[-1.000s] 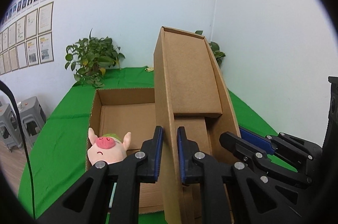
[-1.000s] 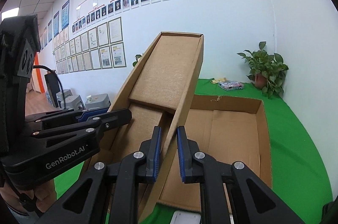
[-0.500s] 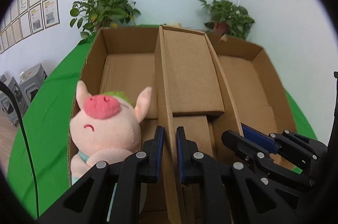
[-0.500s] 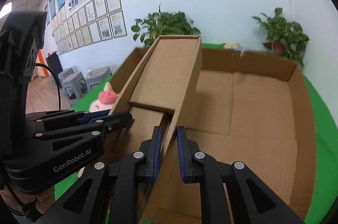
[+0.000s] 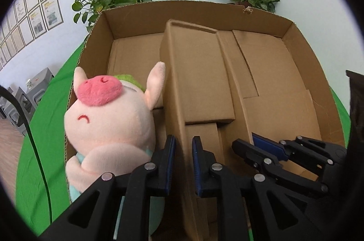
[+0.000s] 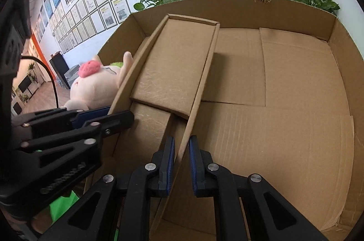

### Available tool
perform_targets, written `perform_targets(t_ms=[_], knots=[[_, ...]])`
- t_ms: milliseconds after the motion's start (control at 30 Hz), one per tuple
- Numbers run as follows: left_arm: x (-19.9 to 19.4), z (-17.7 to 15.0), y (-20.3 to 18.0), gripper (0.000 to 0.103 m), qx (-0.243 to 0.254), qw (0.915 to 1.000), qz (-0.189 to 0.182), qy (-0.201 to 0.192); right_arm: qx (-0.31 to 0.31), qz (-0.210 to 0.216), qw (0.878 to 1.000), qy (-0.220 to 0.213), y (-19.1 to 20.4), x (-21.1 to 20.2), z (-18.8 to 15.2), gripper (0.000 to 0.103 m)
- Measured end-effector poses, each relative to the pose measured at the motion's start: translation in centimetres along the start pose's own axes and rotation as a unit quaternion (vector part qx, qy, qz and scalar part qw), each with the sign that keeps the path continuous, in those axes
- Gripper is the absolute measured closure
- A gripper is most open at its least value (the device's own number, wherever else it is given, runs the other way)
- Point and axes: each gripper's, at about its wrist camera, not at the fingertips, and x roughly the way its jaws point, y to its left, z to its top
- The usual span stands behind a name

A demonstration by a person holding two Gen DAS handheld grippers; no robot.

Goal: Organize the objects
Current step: 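Carry the long box over the tray and lower it inside with both tools, then open both tools and release the long box in the tray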

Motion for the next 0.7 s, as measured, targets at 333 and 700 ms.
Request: perform_targets(t_ms=[333, 700], knots=[[-5.0, -1.9, 2.4, 0.088, -0.005, 0.9987, 0.012, -0.050, -0.021, -0.035, 0.999, 0.005, 2.1, -0.3, 0.9, 0.092], [-7.0, -3.8, 3.9, 0.082, -0.013, 0.9968, 0.020, -0.076, -0.053, -0.054, 0.997, 0.004, 5.1, -1.1, 0.0, 0.091]])
